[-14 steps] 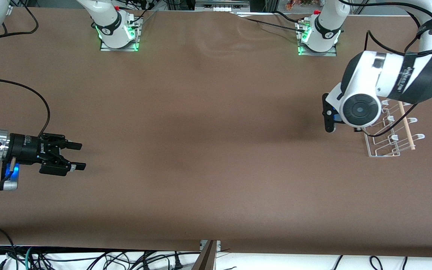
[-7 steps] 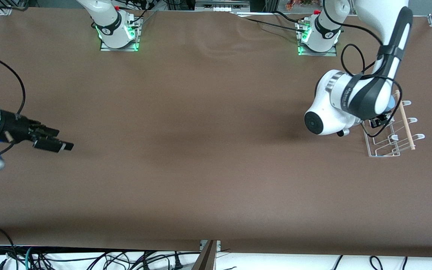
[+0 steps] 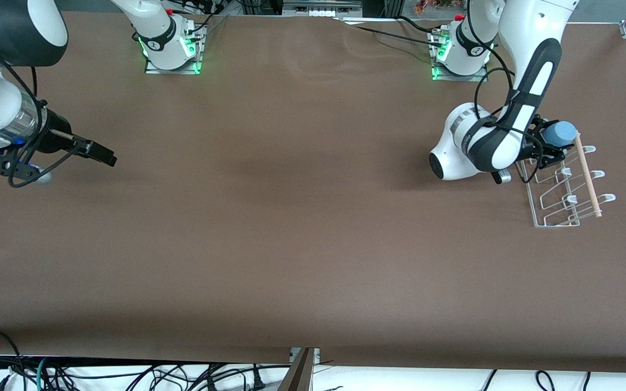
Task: Transfer cup to left arm and place on rack
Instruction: 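Carry the cup with the left gripper onto the wire rack, then open the left gripper to release the cup on the rack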
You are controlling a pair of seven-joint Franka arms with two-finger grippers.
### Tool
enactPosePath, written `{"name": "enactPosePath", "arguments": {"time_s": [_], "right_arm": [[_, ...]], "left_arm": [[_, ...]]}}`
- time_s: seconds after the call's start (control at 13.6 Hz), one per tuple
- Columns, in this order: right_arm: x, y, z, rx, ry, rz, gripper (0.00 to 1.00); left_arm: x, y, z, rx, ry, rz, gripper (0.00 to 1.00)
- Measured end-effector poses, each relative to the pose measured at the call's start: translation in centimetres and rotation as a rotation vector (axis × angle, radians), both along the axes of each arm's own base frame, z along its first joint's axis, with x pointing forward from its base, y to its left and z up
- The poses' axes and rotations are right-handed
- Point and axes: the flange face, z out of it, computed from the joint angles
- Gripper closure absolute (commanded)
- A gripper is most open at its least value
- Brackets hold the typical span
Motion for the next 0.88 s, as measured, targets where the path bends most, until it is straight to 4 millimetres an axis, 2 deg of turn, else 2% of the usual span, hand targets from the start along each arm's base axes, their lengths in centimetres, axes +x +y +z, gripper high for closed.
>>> {"name": "enactPosePath", "arguments": {"time_s": [0.15, 0.22, 0.44, 0.59, 0.81, 0.88], "right_arm": [[-0.1, -1.2, -0.4, -0.014, 0.006, 0.083, 0.01], [-0.1, -2.4, -0.4, -0.013, 0.006, 0.114, 0.01], [-0.1, -5.7, 0.7, -0.010, -0.006, 0.183, 0.01], [-0.2, -5.6, 1.6, -0.018, -0.014, 0.205, 0.01], [-0.3, -3.7, 1.8, -0.020, -0.009, 0.241, 0.01], [-0.3, -3.2, 1.9, -0.020, -0.006, 0.250, 0.01]], "left_arm": [[-0.5, 0.6, -0.5, 0.034, -0.024, -0.036, 1.00], [-0.7, 1.0, -0.9, 0.046, -0.040, -0.054, 1.00], [-0.6, 3.5, -1.8, 0.029, -0.065, -0.059, 1.00], [-0.8, 4.5, -2.3, 0.010, -0.068, -0.048, 1.00], [-0.8, 4.8, -2.6, -0.004, -0.069, -0.063, 1.00], [-0.7, 5.2, -2.9, -0.015, -0.071, -0.073, 0.80]]}}
